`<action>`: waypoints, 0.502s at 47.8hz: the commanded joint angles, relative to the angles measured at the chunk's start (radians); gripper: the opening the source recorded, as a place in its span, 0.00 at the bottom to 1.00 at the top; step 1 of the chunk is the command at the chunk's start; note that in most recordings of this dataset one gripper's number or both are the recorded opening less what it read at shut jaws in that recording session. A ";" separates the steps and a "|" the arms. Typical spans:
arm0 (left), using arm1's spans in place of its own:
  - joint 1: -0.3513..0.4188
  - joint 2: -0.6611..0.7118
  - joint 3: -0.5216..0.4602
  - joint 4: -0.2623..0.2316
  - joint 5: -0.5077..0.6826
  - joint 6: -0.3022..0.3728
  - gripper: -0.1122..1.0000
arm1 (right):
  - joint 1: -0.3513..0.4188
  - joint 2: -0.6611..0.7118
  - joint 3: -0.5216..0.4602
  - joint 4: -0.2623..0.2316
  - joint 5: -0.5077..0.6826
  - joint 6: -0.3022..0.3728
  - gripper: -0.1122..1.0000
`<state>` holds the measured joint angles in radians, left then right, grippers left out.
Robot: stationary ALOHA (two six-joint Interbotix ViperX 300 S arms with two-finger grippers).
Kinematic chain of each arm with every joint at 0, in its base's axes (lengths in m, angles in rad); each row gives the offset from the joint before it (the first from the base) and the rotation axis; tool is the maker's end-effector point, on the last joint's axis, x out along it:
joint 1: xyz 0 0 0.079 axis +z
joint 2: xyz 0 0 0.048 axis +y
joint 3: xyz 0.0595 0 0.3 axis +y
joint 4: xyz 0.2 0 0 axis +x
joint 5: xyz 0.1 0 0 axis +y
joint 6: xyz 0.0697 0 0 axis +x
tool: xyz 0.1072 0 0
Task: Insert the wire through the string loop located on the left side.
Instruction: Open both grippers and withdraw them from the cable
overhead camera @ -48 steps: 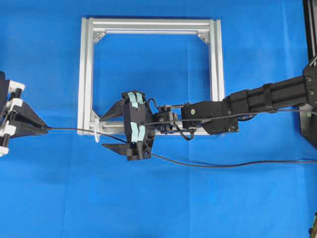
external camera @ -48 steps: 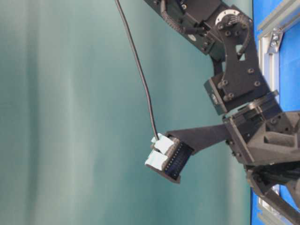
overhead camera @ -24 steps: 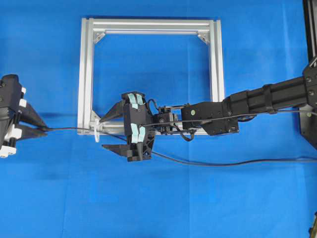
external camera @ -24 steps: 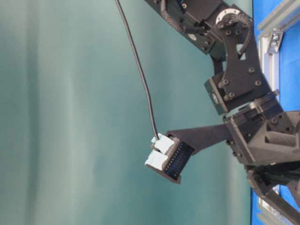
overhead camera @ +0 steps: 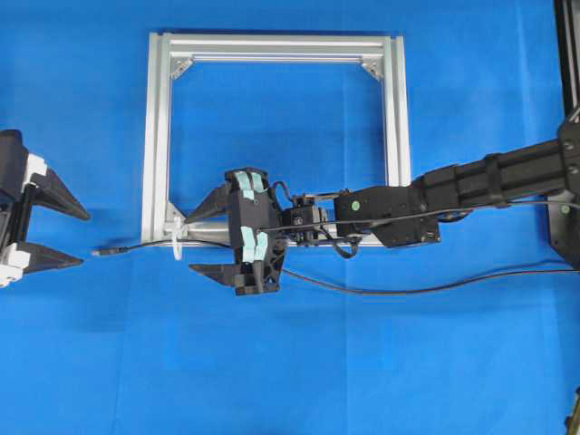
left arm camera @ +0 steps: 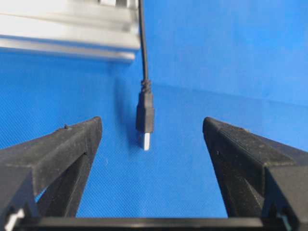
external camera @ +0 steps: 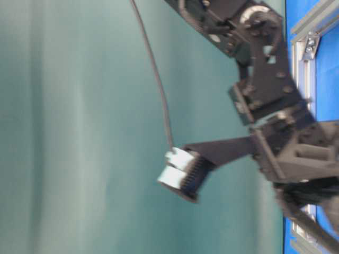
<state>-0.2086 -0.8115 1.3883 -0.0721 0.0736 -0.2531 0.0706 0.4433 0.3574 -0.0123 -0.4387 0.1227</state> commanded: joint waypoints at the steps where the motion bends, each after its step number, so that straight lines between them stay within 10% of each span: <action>1: 0.011 -0.037 -0.023 0.011 0.008 0.003 0.82 | 0.002 -0.089 -0.003 -0.003 0.011 -0.008 0.95; 24: 0.077 -0.229 -0.072 0.031 0.101 0.009 0.82 | -0.005 -0.242 -0.002 -0.002 0.137 -0.055 0.95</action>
<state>-0.1442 -1.0308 1.3407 -0.0445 0.1703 -0.2470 0.0675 0.2531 0.3636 -0.0123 -0.3068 0.0690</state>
